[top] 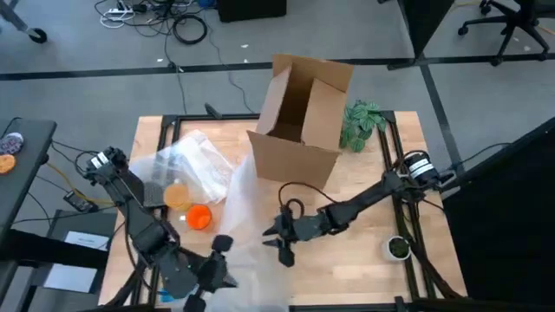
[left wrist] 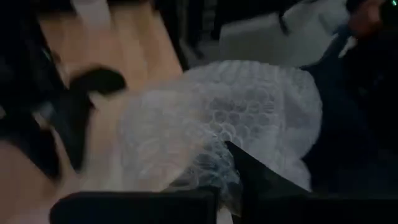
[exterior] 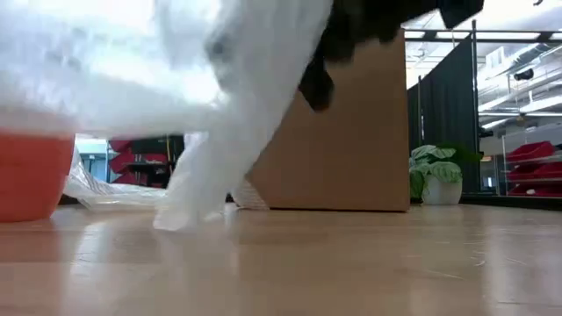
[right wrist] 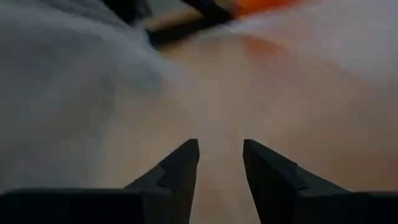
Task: Wrap mug
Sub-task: Wrap the orange mug with transparent bubble wrap
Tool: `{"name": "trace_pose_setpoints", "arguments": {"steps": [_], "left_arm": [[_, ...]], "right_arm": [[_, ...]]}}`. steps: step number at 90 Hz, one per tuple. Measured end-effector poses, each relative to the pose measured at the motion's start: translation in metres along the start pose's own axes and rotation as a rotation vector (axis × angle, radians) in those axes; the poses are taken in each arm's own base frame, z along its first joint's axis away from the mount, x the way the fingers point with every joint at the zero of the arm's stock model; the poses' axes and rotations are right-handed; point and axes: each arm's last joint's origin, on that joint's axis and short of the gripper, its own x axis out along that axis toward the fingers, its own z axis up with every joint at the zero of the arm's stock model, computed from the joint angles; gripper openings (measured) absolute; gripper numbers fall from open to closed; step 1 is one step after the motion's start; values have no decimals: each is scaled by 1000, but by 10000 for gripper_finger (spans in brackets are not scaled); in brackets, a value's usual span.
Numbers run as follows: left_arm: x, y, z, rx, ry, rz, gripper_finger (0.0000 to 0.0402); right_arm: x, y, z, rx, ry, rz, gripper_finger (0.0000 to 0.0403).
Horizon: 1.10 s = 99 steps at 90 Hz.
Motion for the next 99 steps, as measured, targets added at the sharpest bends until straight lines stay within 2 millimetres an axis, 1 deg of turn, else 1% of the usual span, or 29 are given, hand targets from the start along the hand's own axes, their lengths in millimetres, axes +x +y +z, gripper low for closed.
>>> {"name": "trace_pose_setpoints", "arguments": {"steps": [13, 25, 35, 45, 51, 57, 65, 70, 78, 87, 92, 99], "left_arm": [[2, -8, -16, -52, 53, 0, 0], [6, -1, -34, -165, 127, 122, 0], [6, 6, -41, -240, 122, 219, 0], [-3, 13, -40, -314, 32, 290, 0], [-13, 19, -36, -370, -62, 359, 0], [-25, 27, -32, -452, -172, 429, 0], [-42, 38, -26, -547, -331, 515, 0], [-49, 44, -23, -579, -395, 546, 0], [-53, 56, -17, -614, -463, 601, 0], [-51, 71, -10, -623, -526, 701, 0], [-50, 81, -7, -624, -550, 759, 0], [-48, 96, -3, -613, -563, 838, 0]], "right_arm": [[4, -20, 1, 6, 51, -84, 111], [6, -30, 4, 20, 56, -121, 111], [4, -27, 7, 25, 33, -99, 111], [-7, -8, 14, 21, 3, 6, 111], [-20, 5, 20, -1, -20, 63, 111], [-37, 21, 27, -30, -51, 115, 111], [-67, 41, 41, -81, -126, 175, 111], [-89, 53, 49, -117, -184, 188, 111], [-125, 71, 59, -178, -279, 196, 111], [-162, 87, 65, -243, -375, 199, 111], [-177, 94, 66, -275, -412, 203, 111], [-190, 102, 64, -305, -442, 210, 111]]}}
